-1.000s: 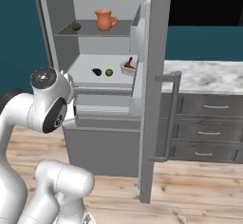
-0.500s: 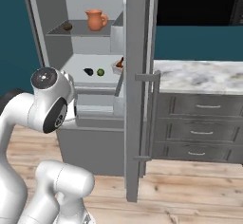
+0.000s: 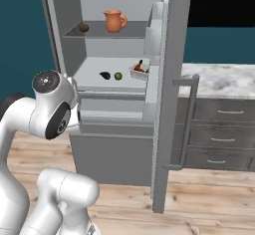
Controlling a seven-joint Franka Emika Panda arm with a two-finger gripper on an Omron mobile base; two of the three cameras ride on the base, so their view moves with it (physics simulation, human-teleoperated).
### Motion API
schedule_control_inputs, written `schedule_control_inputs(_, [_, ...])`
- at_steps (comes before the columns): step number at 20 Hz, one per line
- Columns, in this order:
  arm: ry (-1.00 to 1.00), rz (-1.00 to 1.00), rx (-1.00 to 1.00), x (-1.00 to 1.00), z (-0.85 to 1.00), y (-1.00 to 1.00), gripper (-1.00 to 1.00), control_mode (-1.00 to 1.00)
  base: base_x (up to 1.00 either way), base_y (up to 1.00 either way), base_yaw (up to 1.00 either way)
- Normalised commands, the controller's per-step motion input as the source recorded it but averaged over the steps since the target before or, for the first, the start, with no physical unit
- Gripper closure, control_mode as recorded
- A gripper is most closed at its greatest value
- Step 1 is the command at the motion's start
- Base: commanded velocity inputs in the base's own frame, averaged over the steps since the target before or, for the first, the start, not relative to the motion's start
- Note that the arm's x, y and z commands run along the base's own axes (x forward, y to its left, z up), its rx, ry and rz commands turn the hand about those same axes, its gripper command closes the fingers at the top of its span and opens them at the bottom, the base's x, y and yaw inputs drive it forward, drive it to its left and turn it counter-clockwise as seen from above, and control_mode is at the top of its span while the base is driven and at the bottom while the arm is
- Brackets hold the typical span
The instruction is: Place the tupperware on the second highest shelf of the fridge. Make space for the tupperware among the existing items by rearranging them on the shelves if needed. Close the fridge door when finished.
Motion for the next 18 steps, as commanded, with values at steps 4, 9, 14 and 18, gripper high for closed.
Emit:
schedule_control_inputs(4, [0.0,0.0,0.0,0.0,0.0,0.0,-1.0,1.0,-0.23,0.15,0.0])
schedule_control_inputs(9, [0.0,0.0,0.0,0.0,0.0,0.0,-1.0,1.0,-0.32,-0.02,0.0])
schedule_control_inputs(14, [0.0,0.0,0.0,0.0,0.0,0.0,-1.0,1.0,-0.28,-0.01,0.0])
schedule_control_inputs(18, [0.0,0.0,0.0,0.0,0.0,0.0,-1.0,-1.0,0.0,0.0,0.0])
